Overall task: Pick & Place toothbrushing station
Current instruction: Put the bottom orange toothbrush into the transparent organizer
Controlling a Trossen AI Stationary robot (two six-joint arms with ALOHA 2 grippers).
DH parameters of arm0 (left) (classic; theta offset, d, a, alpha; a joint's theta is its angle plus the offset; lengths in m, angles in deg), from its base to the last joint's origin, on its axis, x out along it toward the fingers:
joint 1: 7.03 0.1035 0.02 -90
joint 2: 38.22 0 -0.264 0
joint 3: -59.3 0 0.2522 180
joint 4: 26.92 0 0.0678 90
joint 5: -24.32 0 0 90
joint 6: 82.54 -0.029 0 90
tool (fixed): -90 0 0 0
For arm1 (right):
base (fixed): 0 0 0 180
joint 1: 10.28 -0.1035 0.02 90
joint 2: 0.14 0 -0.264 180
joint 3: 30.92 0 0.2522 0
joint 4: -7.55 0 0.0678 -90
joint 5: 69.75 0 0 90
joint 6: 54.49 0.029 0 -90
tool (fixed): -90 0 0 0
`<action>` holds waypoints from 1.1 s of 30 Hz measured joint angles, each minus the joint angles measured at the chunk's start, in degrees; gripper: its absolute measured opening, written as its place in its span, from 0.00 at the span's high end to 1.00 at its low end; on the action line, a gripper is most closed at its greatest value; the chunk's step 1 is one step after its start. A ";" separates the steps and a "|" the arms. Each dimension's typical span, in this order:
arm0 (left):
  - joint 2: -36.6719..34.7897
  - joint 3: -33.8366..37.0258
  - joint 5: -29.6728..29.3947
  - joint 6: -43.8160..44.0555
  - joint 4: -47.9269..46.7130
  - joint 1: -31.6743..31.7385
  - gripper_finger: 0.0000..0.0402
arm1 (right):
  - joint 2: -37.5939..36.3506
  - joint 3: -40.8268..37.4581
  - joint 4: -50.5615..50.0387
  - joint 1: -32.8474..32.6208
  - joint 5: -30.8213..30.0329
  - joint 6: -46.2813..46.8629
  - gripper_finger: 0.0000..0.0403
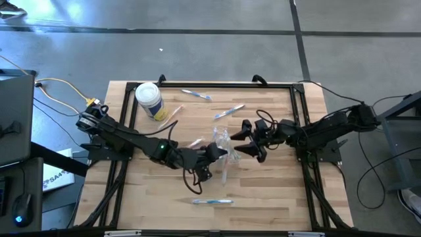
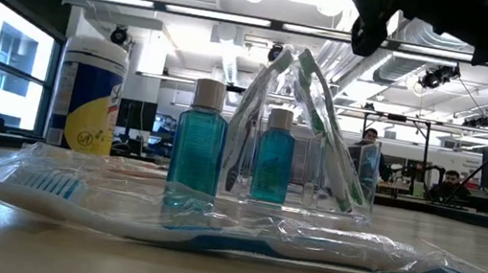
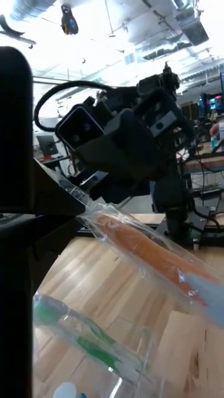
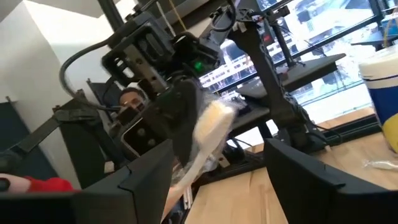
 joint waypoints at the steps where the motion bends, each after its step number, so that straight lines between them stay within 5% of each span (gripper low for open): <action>1: 0.00 0.00 -0.10 0.00 -0.02 0.04 1.00 | 0.00 0.00 0.02 0.00 0.20 -0.26 0.40; 33: 4.63 0.00 0.80 -8.61 10.21 2.32 1.00 | 0.00 0.00 -1.66 -0.01 3.08 -3.01 0.40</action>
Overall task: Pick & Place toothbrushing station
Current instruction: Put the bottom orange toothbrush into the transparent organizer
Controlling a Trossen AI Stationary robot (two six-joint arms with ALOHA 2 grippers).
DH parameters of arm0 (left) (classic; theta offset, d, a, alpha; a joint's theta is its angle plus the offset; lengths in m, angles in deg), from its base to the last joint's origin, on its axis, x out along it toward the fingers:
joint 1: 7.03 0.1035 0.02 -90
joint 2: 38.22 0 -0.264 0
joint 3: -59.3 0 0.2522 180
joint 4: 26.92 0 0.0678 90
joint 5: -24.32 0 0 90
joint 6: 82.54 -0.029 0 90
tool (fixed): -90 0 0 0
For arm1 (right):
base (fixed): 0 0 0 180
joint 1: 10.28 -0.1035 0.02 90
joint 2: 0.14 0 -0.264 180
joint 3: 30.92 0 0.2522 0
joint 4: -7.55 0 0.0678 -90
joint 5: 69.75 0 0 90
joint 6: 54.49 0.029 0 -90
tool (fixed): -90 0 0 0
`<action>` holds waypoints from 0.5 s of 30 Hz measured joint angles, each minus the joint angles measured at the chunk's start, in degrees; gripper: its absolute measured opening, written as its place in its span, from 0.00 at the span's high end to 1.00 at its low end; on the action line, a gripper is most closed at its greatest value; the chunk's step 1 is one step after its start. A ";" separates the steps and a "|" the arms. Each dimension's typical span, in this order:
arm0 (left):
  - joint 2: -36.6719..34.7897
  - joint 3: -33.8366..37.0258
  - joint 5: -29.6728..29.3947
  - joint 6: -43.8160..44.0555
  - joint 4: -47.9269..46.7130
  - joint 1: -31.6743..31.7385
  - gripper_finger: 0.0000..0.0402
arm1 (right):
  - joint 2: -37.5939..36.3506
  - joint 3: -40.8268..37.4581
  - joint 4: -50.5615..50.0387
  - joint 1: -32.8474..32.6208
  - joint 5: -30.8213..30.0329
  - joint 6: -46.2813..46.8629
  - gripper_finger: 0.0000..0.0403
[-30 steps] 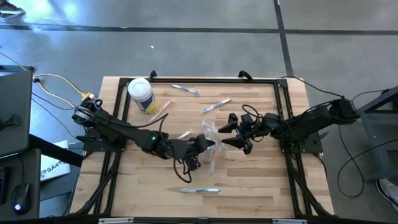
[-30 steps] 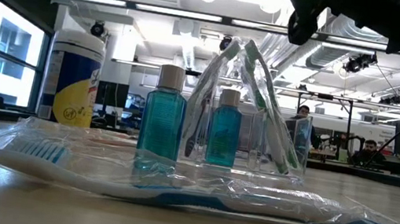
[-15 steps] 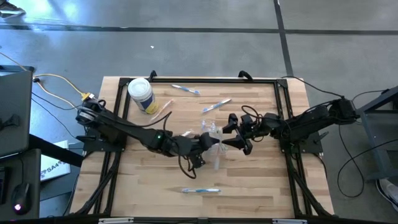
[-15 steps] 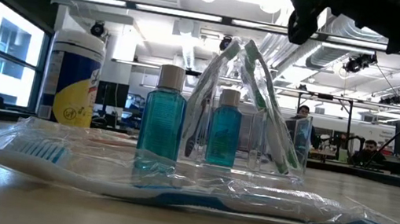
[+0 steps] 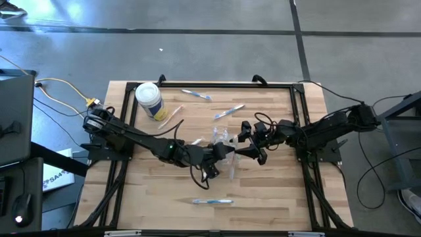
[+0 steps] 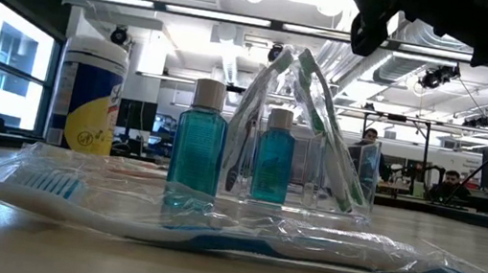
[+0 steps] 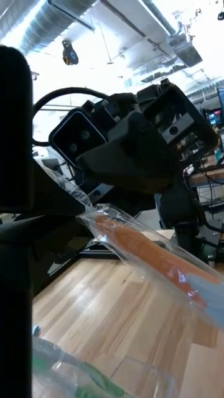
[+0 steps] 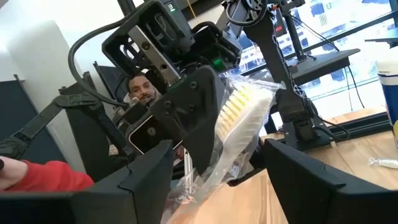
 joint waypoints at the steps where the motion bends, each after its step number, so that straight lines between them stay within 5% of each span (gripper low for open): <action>1: 0.00 0.00 0.00 -0.06 -0.04 0.05 1.00 | 0.00 0.00 0.00 0.01 0.10 0.00 0.40; 7: -0.02 0.00 0.01 0.53 -0.04 1.07 1.00 | 0.00 0.00 0.00 0.01 0.32 -0.32 0.51; 15: -0.04 0.00 0.04 0.89 -0.06 1.05 1.00 | 0.00 0.00 -0.24 0.50 1.27 -3.69 0.82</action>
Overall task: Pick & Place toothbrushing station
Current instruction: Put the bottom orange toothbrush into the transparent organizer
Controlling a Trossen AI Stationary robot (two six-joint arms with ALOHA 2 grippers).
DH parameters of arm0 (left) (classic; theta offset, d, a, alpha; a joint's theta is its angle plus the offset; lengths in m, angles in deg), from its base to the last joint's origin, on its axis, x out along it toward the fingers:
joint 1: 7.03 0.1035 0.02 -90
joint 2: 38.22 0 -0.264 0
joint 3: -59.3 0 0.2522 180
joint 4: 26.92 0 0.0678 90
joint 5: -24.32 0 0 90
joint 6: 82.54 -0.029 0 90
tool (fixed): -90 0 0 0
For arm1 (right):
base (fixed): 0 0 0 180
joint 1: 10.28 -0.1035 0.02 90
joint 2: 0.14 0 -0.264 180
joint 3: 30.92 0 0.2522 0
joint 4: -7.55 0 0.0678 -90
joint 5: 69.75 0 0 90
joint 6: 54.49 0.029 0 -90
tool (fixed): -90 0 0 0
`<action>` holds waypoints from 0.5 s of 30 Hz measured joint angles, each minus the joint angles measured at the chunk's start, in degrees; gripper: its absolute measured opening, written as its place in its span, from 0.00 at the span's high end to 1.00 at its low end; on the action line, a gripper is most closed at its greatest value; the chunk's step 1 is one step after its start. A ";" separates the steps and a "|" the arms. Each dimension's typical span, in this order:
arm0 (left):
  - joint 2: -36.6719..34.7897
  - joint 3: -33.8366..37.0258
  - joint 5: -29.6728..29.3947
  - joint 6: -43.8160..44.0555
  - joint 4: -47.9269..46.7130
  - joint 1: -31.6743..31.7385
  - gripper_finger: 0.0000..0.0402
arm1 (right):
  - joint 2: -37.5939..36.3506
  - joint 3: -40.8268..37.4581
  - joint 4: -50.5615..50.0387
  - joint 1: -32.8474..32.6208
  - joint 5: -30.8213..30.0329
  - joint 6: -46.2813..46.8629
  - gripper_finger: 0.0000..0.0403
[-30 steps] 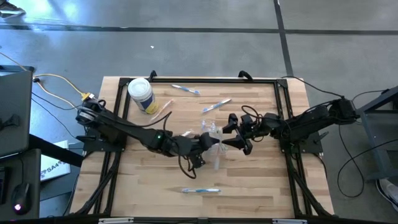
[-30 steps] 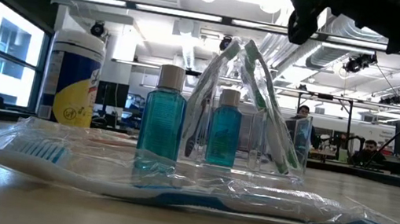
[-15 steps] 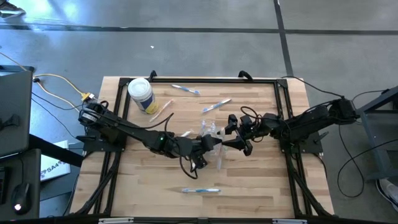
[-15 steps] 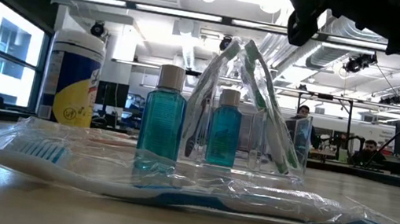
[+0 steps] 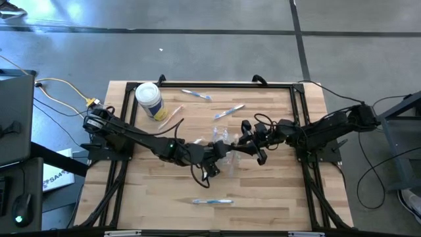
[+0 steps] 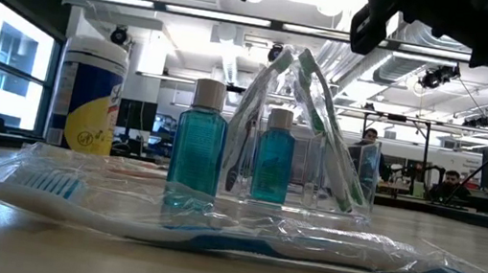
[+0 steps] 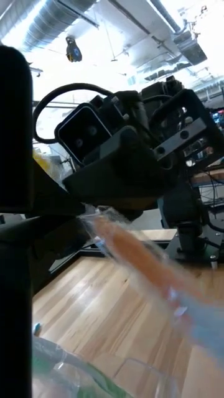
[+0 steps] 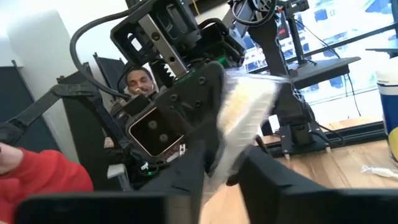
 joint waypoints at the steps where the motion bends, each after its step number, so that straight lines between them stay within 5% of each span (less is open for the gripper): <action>1: 0.00 0.00 0.02 0.00 -0.03 0.00 1.00 | 0.00 -0.01 -0.02 0.11 0.17 -0.27 0.86; 4: -0.04 0.00 -0.22 0.07 -0.43 0.00 1.00 | -0.02 -0.02 -0.10 0.67 0.34 -0.54 0.96; 15: -0.04 0.00 0.52 6.19 -1.69 0.00 0.99 | -0.02 -0.02 -1.36 0.74 0.21 -2.34 0.97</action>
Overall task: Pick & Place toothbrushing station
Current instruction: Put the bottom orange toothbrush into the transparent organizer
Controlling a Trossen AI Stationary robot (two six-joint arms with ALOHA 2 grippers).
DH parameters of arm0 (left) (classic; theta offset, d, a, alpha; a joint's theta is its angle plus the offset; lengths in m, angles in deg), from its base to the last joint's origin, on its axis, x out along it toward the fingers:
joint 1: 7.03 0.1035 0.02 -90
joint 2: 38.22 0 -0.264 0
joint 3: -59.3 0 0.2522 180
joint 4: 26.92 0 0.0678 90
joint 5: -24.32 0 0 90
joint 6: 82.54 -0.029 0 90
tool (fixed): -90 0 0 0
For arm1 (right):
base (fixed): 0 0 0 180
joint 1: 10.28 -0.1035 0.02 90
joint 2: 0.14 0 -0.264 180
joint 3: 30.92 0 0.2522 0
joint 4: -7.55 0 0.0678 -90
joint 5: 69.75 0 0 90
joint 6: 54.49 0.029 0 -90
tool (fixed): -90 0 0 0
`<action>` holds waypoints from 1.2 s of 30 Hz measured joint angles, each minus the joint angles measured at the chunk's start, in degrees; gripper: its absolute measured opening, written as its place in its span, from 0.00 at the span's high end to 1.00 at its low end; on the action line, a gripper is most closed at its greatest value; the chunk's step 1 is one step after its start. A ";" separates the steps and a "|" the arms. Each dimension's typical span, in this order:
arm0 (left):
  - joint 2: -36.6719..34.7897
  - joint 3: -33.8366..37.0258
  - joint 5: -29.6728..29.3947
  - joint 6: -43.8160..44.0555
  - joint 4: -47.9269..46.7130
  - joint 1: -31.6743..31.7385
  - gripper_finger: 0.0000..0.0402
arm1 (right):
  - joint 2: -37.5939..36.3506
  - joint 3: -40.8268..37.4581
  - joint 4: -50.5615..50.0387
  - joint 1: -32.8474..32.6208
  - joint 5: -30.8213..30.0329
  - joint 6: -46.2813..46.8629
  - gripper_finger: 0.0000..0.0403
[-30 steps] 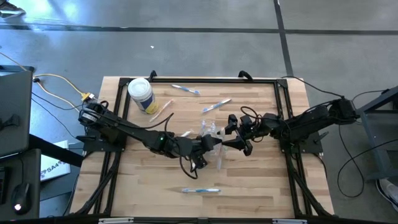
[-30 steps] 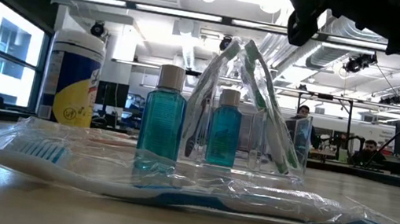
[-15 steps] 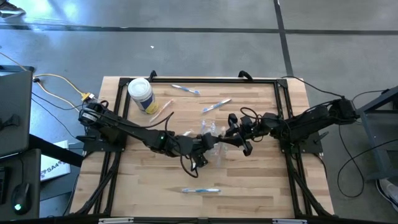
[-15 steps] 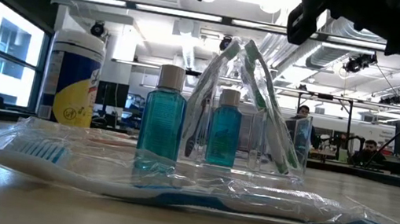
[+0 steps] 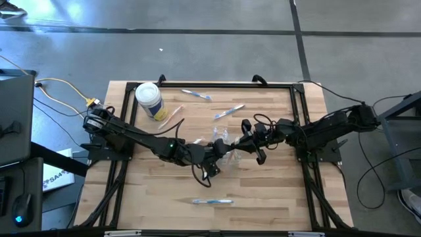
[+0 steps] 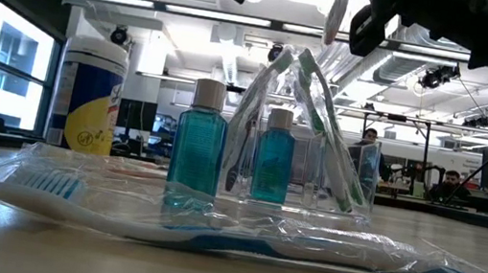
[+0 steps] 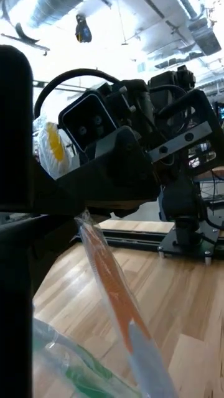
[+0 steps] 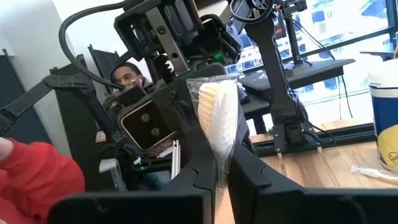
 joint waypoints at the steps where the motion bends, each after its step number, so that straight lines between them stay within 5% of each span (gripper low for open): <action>1: 0.00 0.00 0.00 0.11 0.00 0.00 0.98 | 0.00 0.00 -0.02 0.00 -0.01 -0.02 0.97; 15: 0.00 0.02 -3.97 4.92 -0.90 -0.11 0.67 | -0.18 0.02 0.24 0.11 0.47 -0.15 0.97; 24: -0.22 -0.02 -9.31 3.96 0.42 -2.62 0.62 | -7.14 -0.11 -9.49 -0.02 -2.57 -2.99 0.97; 36: -0.54 -0.02 -32.78 8.75 4.60 -2.58 0.62 | -18.00 -0.09 -20.65 -0.24 -5.07 -6.55 0.97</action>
